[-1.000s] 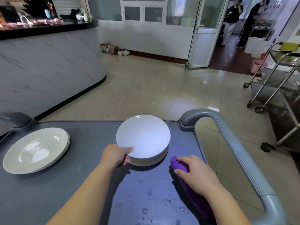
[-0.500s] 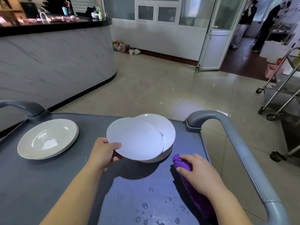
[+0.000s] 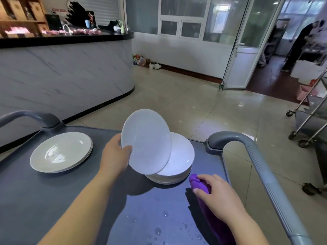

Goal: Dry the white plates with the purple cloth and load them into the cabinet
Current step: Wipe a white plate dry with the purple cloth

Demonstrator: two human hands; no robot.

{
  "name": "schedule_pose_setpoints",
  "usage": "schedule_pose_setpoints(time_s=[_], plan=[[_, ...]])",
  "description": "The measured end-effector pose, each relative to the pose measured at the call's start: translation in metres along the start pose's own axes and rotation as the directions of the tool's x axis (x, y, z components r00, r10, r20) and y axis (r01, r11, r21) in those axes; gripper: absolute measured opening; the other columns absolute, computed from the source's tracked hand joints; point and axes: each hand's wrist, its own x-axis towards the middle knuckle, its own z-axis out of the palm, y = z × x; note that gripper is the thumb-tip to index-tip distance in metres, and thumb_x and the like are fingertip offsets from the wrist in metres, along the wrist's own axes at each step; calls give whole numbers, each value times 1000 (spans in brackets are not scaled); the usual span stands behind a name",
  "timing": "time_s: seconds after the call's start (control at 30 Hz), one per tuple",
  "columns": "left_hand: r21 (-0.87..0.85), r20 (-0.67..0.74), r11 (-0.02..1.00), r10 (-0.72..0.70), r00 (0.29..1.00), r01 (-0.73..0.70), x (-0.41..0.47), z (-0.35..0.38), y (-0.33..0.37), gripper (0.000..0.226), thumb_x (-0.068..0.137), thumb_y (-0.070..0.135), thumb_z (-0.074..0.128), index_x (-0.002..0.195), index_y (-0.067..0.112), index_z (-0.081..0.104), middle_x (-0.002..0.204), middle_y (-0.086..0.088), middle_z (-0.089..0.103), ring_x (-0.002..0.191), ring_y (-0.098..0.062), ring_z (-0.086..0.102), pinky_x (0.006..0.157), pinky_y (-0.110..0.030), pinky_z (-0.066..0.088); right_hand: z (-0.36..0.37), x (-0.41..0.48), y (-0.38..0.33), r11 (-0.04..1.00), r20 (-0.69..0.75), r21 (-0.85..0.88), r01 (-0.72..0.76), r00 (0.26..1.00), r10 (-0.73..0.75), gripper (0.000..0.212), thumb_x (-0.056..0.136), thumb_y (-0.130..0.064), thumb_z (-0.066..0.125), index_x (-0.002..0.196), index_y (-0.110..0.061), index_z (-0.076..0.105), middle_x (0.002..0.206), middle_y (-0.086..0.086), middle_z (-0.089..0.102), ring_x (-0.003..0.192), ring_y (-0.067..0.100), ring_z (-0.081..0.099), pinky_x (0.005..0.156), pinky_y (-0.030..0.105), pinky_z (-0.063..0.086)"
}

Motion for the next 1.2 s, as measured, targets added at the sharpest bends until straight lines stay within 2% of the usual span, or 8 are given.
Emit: schedule_pose_setpoints(time_s=[0.23, 0.37, 0.53, 0.63, 0.77, 0.87, 1.07, 1.2], plan=[[256, -33, 929, 285, 958, -268, -5, 1, 23, 36, 93, 8, 47, 117, 31, 61, 85, 5, 63, 77, -13, 54, 60, -11, 37, -6, 0, -5, 996, -67, 82, -40, 997, 45, 47, 89, -40, 60, 133, -38, 42, 114, -14, 43, 95, 9, 49, 78, 26, 39], [353, 8, 860, 391, 920, -369, -7, 1, 34, 39, 93, 6, 47, 119, 30, 62, 76, -3, 64, 67, -22, 50, 55, -29, 37, -7, 1, -3, 975, -99, 209, -72, 991, 94, 45, 90, -37, 61, 132, -32, 43, 119, -8, 39, 98, 9, 44, 83, 27, 34], [439, 75, 783, 458, 886, -441, -13, 2, 44, 39, 92, 5, 50, 122, 27, 62, 78, 0, 64, 70, -26, 46, 51, -27, 33, -9, 2, -2, 932, -178, 361, -33, 979, 104, 23, 101, -28, 40, 114, -27, 60, 112, -2, 53, 106, 13, 50, 86, 25, 32], [462, 100, 764, 460, 882, -451, -16, 2, 46, 40, 91, 5, 50, 121, 29, 61, 71, 7, 57, 70, -26, 47, 51, -17, 34, -14, 1, -3, 921, -233, 390, -27, 964, 127, 19, 99, -17, 48, 114, -22, 59, 116, 0, 54, 111, 15, 52, 86, 21, 32], [482, 106, 738, 486, 868, -472, -20, 2, 50, 40, 90, 4, 51, 120, 28, 62, 68, 9, 54, 68, -26, 45, 52, -12, 31, -18, 0, 0, 862, -162, 483, -153, 952, 260, 73, 85, -21, 73, 147, -10, 34, 140, 3, 44, 119, 21, 51, 99, 29, 37], [494, 103, 727, 495, 863, -476, -22, 1, 51, 40, 89, 4, 51, 120, 27, 63, 68, 8, 53, 70, -25, 44, 52, -12, 31, -22, 0, 0, 665, -44, 707, -239, 924, 379, 94, 76, -12, 82, 150, -2, 24, 128, 7, 56, 108, 24, 59, 94, 37, 44], [495, 97, 705, 536, 838, -508, -26, -1, 53, 40, 89, 3, 51, 120, 25, 63, 78, -3, 64, 70, -25, 43, 50, -20, 31, -37, -6, -5, 492, 123, 838, -235, 961, 249, 19, 81, 2, 70, 101, 4, 69, 80, 14, 74, 63, 23, 69, 56, 26, 52], [510, 122, 691, 531, 839, -512, -28, -2, 55, 40, 89, 3, 50, 119, 26, 63, 87, -8, 70, 72, -27, 45, 57, -30, 31, -39, -9, -10, 553, -2, 828, -89, 987, 162, 9, 85, 2, 66, 90, -5, 70, 70, 2, 72, 57, 12, 65, 51, 18, 48]])
